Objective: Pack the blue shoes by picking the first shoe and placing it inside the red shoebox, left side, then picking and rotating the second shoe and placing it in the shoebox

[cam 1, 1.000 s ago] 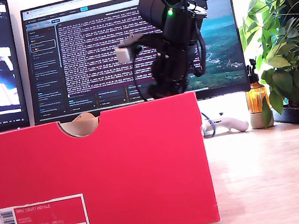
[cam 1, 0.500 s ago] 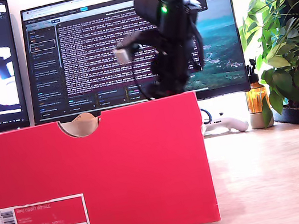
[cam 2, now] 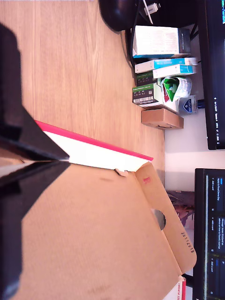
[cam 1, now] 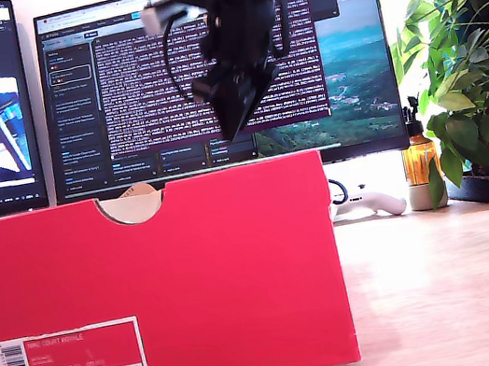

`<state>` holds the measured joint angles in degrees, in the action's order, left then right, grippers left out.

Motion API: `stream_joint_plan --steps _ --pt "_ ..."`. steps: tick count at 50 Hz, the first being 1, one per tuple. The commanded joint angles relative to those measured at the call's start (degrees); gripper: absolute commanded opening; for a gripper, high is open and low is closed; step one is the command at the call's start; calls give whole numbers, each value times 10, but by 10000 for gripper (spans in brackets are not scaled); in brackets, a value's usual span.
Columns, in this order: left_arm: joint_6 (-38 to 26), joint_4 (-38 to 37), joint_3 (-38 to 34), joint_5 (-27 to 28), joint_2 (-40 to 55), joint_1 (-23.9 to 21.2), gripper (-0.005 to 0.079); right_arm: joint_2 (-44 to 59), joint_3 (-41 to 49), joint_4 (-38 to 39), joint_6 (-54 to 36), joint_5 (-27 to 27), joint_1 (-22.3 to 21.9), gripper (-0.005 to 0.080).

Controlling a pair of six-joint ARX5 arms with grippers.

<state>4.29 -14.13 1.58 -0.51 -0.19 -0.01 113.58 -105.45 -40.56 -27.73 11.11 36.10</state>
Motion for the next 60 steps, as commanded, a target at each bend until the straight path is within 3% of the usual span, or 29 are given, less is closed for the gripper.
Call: stream_joint_plan --steps 1,7,17,40,48,60 --pt "2 3 -21 1 -5 -1 -11 -6 -6 -9 64 2 -2 -17" --pt "2 3 -21 1 -5 -1 -11 -14 -6 -21 181 1 -19 -11" --pt "2 3 -21 1 -5 -1 -11 -15 -6 -63 292 -1 -83 -11" --pt "2 3 -21 1 -5 -1 -11 -22 30 -50 324 17 -207 -11" --pt "2 3 -21 1 -5 -1 -11 -52 117 5 323 17 -228 -11" --pt "2 3 -21 1 -5 -1 -11 -153 313 174 325 17 -238 -11"
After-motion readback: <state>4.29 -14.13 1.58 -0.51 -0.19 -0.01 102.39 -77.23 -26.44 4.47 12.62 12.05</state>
